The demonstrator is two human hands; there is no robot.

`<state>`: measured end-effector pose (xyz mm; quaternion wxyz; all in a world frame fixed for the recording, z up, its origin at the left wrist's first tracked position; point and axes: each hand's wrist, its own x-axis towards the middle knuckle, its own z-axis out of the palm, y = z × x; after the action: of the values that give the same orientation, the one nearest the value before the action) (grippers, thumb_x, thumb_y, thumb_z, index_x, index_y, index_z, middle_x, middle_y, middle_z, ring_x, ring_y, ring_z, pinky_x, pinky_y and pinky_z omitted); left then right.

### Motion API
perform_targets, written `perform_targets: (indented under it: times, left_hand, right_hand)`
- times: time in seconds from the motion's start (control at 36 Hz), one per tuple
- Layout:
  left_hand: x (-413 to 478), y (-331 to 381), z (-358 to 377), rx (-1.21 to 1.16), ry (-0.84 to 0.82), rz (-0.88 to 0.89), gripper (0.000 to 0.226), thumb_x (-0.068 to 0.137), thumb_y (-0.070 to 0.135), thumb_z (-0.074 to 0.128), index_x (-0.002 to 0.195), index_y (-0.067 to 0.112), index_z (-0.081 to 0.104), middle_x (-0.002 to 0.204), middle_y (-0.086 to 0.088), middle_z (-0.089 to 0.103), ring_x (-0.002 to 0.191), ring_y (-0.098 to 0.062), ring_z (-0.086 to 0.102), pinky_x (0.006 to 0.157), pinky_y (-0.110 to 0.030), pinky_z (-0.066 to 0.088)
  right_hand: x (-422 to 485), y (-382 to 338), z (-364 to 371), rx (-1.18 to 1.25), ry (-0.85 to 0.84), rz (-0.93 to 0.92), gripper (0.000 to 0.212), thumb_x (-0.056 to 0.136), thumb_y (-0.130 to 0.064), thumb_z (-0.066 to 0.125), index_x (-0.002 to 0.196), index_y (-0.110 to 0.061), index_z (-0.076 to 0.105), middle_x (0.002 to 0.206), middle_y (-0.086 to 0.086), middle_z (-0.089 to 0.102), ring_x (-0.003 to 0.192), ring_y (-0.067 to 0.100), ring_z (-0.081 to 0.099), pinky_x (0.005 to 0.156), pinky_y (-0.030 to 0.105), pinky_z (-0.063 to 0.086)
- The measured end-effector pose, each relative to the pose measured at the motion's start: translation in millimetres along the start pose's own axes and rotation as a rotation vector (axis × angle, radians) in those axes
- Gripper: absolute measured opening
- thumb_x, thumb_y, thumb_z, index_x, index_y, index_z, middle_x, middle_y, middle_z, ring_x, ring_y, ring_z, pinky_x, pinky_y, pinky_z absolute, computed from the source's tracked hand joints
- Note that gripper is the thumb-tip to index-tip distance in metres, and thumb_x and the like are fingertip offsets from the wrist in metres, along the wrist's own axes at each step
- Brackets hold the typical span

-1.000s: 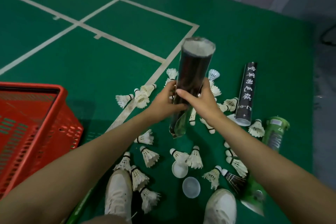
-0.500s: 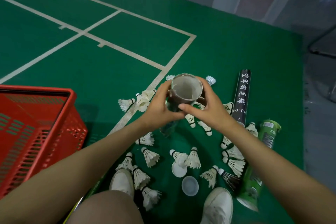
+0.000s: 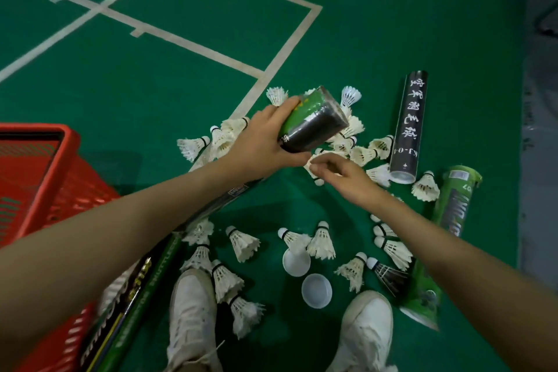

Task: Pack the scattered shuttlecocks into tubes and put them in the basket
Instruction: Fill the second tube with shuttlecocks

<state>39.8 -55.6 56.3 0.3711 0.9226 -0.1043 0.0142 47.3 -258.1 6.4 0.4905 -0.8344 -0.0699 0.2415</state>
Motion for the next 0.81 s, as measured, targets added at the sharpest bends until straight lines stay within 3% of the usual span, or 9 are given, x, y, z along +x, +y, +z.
perform_targets:
  times: [0.08,0.17,0.28,0.42,0.5,0.56,0.67,0.75,0.81]
  left_hand:
    - [15,-4,12,0.115,-0.091,-0.056,0.097,0.067,0.049,0.076,0.148,0.03,0.026,0.118,-0.009,0.049,0.11,-0.025,0.043,0.096,-0.039,0.043]
    - [25,-9,28,0.227,-0.2,-0.101,0.095,0.071,0.047,0.075,0.149,0.031,0.023,0.118,-0.013,0.049,0.112,-0.03,0.044,0.095,-0.04,0.043]
    - [28,-24,45,0.263,-0.314,-0.204,0.098,0.072,0.05,0.073,0.15,0.032,0.017,0.126,-0.02,0.047,0.115,-0.038,0.046,0.096,-0.043,0.043]
    - [14,-43,57,0.204,-0.424,-0.313,0.099,0.077,0.054,0.07,0.152,0.025,0.012,0.129,-0.018,0.046,0.106,-0.035,0.053,0.081,-0.033,0.044]
    - [3,-56,63,0.162,-0.492,-0.371,0.103,0.075,0.057,0.071,0.151,0.024,0.012,0.131,-0.017,0.049,0.105,-0.034,0.055,0.088,-0.038,0.048]
    - [-3,-63,67,0.16,-0.541,-0.405,0.106,0.072,0.06,0.071,0.152,0.026,0.01,0.139,-0.017,0.042,0.112,-0.036,0.053,0.095,-0.042,0.047]
    - [-16,-72,73,0.149,-0.61,-0.459,0.108,0.069,0.064,0.071,0.152,0.03,0.01,0.151,-0.018,0.03,0.116,-0.036,0.053,0.099,-0.043,0.045]
    - [-26,-74,73,0.085,-0.583,-0.464,0.105,0.069,0.06,0.074,0.15,0.03,0.014,0.14,-0.015,0.042,0.11,-0.033,0.055,0.097,-0.041,0.046]
    - [-34,-73,71,0.083,-0.563,-0.461,0.101,0.073,0.056,0.073,0.15,0.031,0.014,0.134,-0.012,0.044,0.108,-0.031,0.054,0.095,-0.037,0.046]
  right_hand:
    - [16,32,7,-0.105,-0.04,0.118,0.021,0.093,-0.027,0.059,0.11,-0.014,0.06,0.106,0.002,0.065,0.101,0.018,0.06,0.08,0.021,0.043]
    - [30,60,15,-0.308,-0.107,0.267,0.035,0.091,-0.026,0.062,0.12,-0.009,0.057,0.125,0.009,0.06,0.114,0.025,0.056,0.095,0.03,0.044]
    - [34,80,31,-0.532,-0.234,0.316,0.047,0.089,-0.03,0.064,0.129,-0.009,0.051,0.136,0.015,0.049,0.121,0.029,0.05,0.097,0.029,0.041]
    - [24,96,57,-0.808,-0.255,0.49,0.086,0.084,-0.05,0.064,0.147,-0.01,0.02,0.147,0.017,0.027,0.133,0.037,0.032,0.104,0.044,0.036]
    - [18,115,70,-0.647,-0.248,0.636,0.098,0.082,-0.048,0.066,0.147,-0.008,0.005,0.146,0.015,0.033,0.129,0.035,0.041,0.101,0.042,0.042]
    - [14,126,77,-0.549,-0.257,0.681,0.095,0.083,-0.041,0.067,0.145,-0.006,0.002,0.141,0.014,0.044,0.123,0.033,0.049,0.099,0.042,0.044]
    - [12,125,72,-0.403,-0.079,0.592,0.06,0.088,-0.025,0.062,0.129,-0.005,0.024,0.126,0.008,0.054,0.105,0.027,0.056,0.085,0.037,0.048]
    - [13,106,57,0.017,0.217,0.411,0.036,0.089,-0.018,0.063,0.118,-0.01,0.041,0.107,0.006,0.058,0.078,0.015,0.057,0.061,0.027,0.045]
    - [15,93,46,0.338,0.363,0.328,0.028,0.088,-0.02,0.065,0.112,-0.018,0.052,0.104,0.002,0.063,0.083,0.012,0.06,0.062,0.022,0.045]
